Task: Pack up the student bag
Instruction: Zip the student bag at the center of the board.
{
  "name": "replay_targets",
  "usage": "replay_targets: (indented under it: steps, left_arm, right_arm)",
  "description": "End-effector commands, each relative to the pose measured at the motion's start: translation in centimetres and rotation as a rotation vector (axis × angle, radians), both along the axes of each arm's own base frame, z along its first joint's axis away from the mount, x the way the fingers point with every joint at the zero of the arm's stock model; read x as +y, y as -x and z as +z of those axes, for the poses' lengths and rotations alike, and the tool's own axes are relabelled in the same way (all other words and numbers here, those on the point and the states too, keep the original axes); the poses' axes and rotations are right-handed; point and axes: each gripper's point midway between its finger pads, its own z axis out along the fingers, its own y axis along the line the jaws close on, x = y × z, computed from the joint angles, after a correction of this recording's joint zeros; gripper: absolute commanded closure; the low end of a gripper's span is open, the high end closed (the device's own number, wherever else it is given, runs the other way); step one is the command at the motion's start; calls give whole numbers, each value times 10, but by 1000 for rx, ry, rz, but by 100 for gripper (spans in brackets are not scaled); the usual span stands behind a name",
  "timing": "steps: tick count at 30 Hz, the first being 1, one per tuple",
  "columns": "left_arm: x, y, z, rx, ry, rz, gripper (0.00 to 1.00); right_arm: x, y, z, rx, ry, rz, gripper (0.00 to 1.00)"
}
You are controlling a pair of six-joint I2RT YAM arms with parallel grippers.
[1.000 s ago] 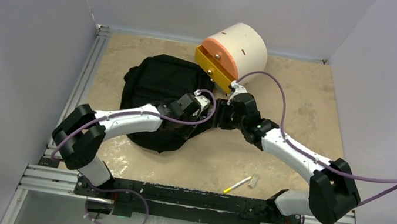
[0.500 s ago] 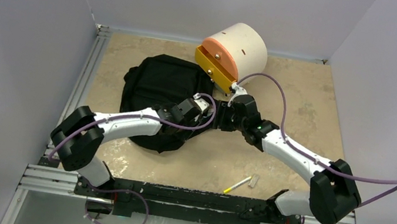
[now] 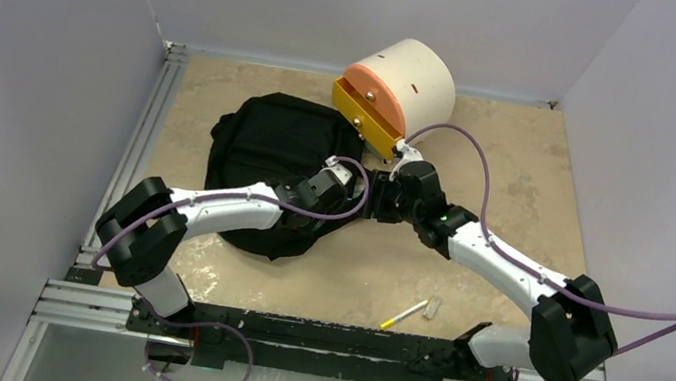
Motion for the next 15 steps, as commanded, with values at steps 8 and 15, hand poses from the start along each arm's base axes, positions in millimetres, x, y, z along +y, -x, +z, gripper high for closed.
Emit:
replay_targets:
  steps: [8,15]
  left_arm:
    - [18,-24,58,-151,69,179,100]
    - [26,-34,59,-112,207,208,100]
  right_arm:
    - [12,-3,14,-17,-61,32,45]
    - [24,-14,23,-35,-100,33,49]
